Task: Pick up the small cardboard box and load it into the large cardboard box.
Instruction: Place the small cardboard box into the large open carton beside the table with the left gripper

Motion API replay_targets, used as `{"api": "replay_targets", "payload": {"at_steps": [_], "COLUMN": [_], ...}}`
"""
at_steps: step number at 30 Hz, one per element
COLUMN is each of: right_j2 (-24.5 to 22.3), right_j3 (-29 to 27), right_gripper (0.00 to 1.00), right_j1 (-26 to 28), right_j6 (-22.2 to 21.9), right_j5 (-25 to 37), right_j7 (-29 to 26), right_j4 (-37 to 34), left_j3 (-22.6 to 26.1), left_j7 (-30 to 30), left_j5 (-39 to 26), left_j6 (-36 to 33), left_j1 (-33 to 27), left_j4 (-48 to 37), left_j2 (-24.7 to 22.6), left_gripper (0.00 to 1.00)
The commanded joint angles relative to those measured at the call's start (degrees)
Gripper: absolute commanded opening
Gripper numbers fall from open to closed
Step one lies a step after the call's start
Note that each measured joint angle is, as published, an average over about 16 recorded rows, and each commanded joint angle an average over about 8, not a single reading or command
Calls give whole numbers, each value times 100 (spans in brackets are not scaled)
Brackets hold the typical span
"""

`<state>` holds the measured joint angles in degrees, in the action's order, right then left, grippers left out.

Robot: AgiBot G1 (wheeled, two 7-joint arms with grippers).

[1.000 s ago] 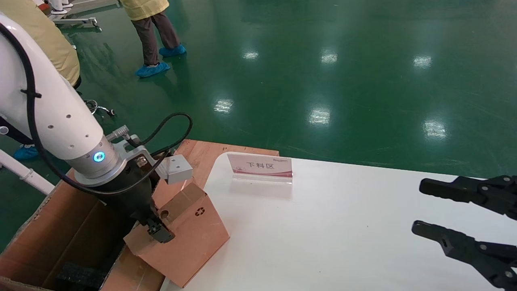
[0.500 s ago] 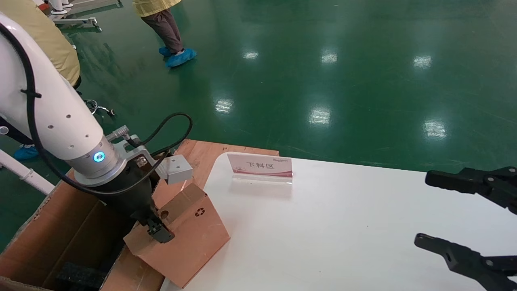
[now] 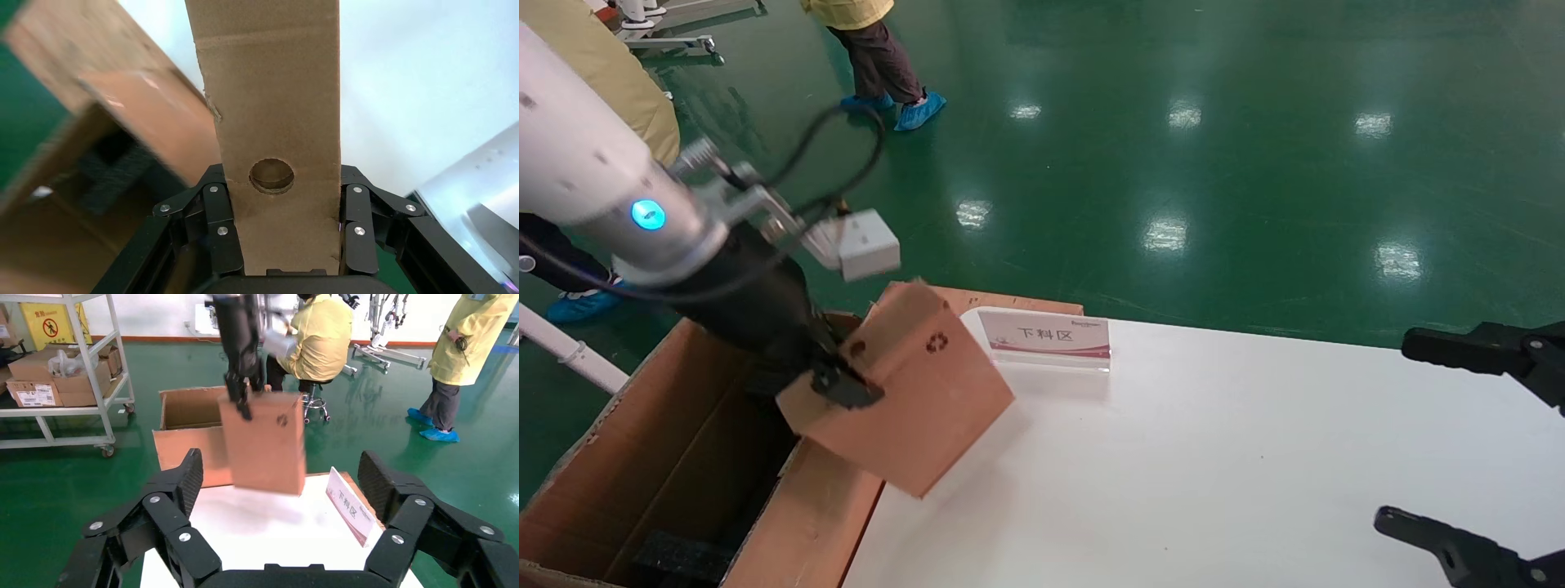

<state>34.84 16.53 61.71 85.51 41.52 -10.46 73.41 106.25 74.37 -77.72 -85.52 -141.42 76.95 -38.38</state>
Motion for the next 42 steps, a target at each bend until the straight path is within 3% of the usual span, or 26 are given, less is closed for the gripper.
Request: {"api": "replay_targets", "payload": {"at_steps": [1,10,16,22,30,42], "right_j2": [0,-2,-2,-3,-4,-6], "right_j3": [1,4,6,8,11,15], "right_gripper": [100,100,100,100,100,100], "right_j1": [0,1,2,2,3,4], "right_j6": [0,-1,-2,-3,-5,-6], "right_j5": [0,-3,-4,-6,-8,-10], "right_j7": [0,2,3,4,6,8], "right_j4": [0,0,0,0,0,0], "left_j3": [-92,-116,564,1552,2740,3595], "left_j7": [-36,-395,-538,-677,-845,-878], "left_j5": [30,-111,-253,-320,-120,198], "left_j6": [-94,-528,-657,-913,-927,-829], "left_j1": [-223,-1635,-2404,-2958,-3142,-3029], "left_j4": [5,-136,-300,-451,-874,-1320], "left_j2": [19,148,117,48,66,525], "left_gripper": [0,0,0,0,0,0]}}
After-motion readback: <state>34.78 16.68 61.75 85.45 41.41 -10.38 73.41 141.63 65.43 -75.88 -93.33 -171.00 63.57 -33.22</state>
